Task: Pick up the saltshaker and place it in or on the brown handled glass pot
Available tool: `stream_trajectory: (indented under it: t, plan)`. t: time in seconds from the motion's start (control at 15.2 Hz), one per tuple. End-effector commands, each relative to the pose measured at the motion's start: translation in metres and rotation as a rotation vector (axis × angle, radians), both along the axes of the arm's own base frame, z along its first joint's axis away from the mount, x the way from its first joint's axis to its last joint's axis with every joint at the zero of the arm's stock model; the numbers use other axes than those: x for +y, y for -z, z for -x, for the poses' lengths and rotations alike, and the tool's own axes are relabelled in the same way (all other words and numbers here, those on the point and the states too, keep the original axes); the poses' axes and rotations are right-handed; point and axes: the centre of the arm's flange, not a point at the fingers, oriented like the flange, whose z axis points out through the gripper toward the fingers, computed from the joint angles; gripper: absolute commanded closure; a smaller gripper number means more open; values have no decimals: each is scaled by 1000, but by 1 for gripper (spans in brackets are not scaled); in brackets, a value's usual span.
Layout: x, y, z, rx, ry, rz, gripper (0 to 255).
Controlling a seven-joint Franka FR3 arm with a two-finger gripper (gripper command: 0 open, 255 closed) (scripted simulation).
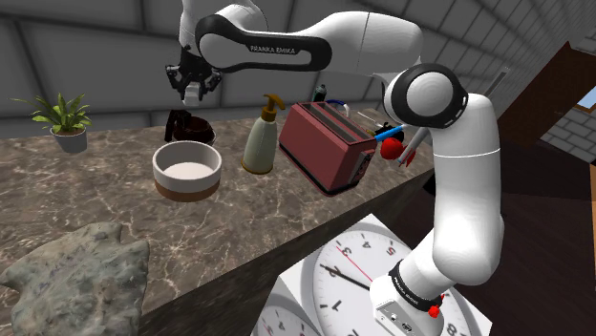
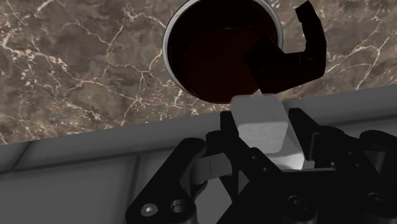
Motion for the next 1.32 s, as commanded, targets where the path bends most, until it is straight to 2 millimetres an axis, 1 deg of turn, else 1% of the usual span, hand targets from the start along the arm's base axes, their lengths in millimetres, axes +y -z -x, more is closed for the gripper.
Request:
stream_trajectory:
  t: [0.0, 0.13, 0.2, 0.53, 0.79, 1.25]
  plan:
    - [0, 0, 0, 0, 0, 0, 255]
    - [0, 0, 0, 0, 0, 0, 255]
    - [0, 0, 0, 0, 0, 0, 0]
    - [0, 0, 0, 0, 0, 0, 0]
    - [2, -47, 17, 0, 0, 0, 0]
    - [2, -47, 17, 0, 0, 0, 0]
